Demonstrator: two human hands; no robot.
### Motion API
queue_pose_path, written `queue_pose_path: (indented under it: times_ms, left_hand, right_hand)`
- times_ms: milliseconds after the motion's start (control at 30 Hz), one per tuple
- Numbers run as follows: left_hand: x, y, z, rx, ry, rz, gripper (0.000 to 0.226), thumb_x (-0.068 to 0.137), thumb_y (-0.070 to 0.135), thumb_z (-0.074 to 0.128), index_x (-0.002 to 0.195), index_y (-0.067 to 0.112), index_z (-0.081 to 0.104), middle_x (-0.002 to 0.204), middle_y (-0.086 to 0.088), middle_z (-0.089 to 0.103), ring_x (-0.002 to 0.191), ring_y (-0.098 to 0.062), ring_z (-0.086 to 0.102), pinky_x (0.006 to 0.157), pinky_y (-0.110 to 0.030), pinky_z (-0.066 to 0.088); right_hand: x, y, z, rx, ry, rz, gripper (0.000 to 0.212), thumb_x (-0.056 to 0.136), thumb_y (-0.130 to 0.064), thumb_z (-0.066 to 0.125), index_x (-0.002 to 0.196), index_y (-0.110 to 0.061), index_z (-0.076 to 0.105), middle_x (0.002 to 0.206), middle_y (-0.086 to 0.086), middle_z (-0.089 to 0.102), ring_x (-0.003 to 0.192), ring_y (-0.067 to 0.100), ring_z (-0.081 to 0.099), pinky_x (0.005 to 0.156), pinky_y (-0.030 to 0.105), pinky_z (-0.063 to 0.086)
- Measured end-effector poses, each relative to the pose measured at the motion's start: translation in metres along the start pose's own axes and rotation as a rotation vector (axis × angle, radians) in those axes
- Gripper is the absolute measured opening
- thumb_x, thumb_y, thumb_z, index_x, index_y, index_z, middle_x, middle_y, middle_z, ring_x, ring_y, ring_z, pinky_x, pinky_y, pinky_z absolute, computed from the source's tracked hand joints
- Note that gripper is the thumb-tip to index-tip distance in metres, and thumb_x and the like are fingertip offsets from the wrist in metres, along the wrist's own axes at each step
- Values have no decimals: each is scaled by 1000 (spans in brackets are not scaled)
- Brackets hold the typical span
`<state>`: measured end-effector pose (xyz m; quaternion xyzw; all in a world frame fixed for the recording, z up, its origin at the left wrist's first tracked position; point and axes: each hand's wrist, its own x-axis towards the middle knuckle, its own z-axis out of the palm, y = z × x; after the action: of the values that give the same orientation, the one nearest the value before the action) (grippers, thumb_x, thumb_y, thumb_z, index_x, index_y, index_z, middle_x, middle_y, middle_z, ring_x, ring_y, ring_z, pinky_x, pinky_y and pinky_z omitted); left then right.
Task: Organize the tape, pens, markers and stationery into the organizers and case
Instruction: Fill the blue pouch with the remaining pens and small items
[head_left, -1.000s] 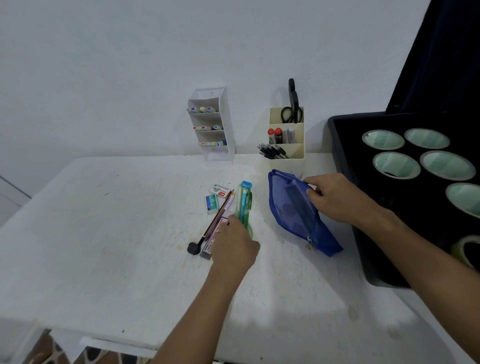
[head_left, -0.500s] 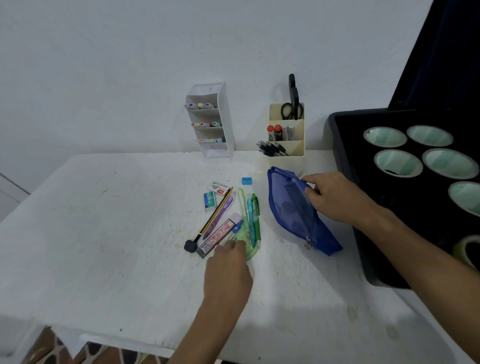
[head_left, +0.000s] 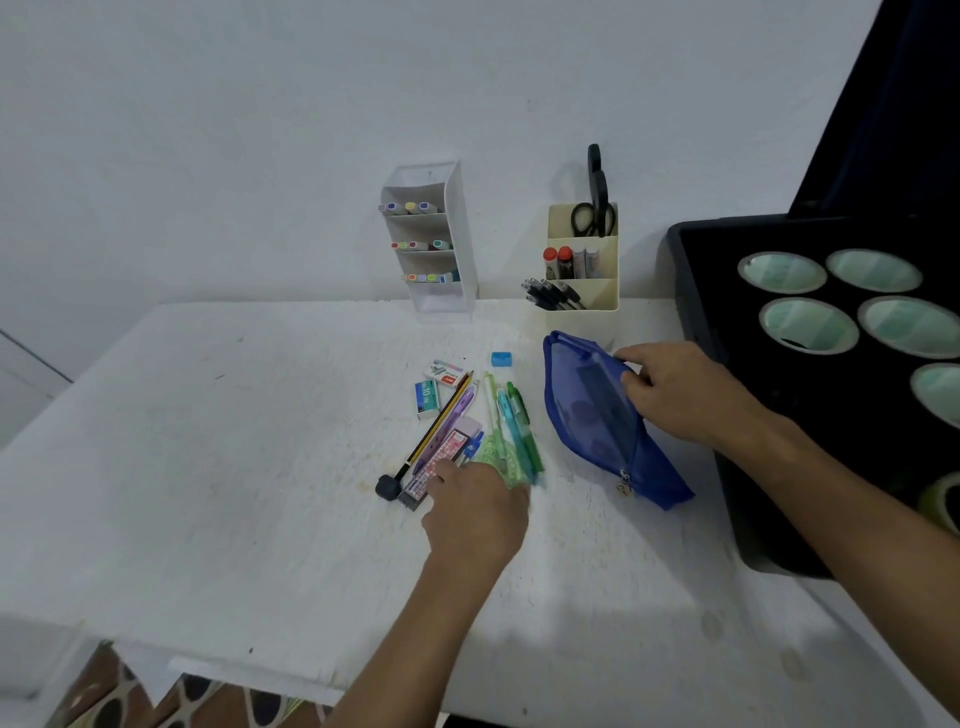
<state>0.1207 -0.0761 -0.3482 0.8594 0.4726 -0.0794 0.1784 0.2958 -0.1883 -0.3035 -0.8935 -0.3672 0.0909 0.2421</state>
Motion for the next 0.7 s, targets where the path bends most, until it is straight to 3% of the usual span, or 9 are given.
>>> queue_pose_path:
  times_ms: [100, 233, 300, 400, 533, 600, 700]
  left_hand:
    - [-1, 2, 4, 55, 19, 2, 60, 91, 47, 56, 134, 7, 44, 137, -13, 35, 128, -27, 37, 97, -43, 44]
    - [21, -8, -3, -97, -64, -11, 78, 81, 49, 68, 136, 4, 37, 137, -13, 42, 129, -29, 41, 102, -42, 44]
    - [27, -13, -10, -264, -99, 5, 61, 83, 36, 70, 127, 4, 44, 126, -10, 53, 119, -27, 52, 93, -34, 49]
    - [33, -21, -21, -284, -80, 49, 24, 90, 22, 58, 108, 5, 57, 99, -7, 62, 89, -22, 60, 69, -26, 46]
    - [36, -20, -41, -355, 48, 51, 22, 93, 20, 48, 97, 5, 63, 87, -9, 64, 74, -19, 60, 54, -24, 42]
    - [33, -11, -52, -423, 124, 97, 18, 93, 17, 47, 93, 4, 60, 87, -10, 63, 68, -16, 56, 54, -26, 41]
    - [30, 13, -61, -642, 81, 153, 26, 87, 16, 53, 111, 7, 59, 97, -7, 64, 76, -16, 59, 56, -25, 44]
  right_hand:
    - [0, 1, 1, -2, 5, 5, 34, 98, -24, 45, 130, -19, 56, 83, -3, 54, 61, 6, 49, 52, 20, 37]
    - [-1, 3, 1, 6, 17, -11, 32, 98, -24, 44, 126, -19, 58, 80, -5, 54, 61, 5, 50, 52, 21, 38]
    - [0, 3, 1, 10, 11, -18, 31, 98, -24, 44, 124, -19, 59, 78, -6, 54, 62, 5, 52, 53, 21, 40]
    - [0, 3, 1, 12, 9, -25, 31, 98, -25, 45, 125, -20, 59, 77, -6, 56, 64, 7, 55, 57, 25, 47]
    - [0, 3, 2, 16, 22, -34, 29, 97, -25, 45, 120, -18, 62, 72, -7, 56, 64, 11, 57, 60, 30, 51]
    - [1, 3, 2, 13, 27, -26, 28, 97, -24, 45, 116, -16, 63, 74, -4, 59, 64, 13, 58, 62, 34, 55]
    - [0, 3, 2, 27, 41, -11, 26, 97, -24, 45, 113, -16, 63, 76, -1, 61, 62, 13, 58, 58, 31, 53]
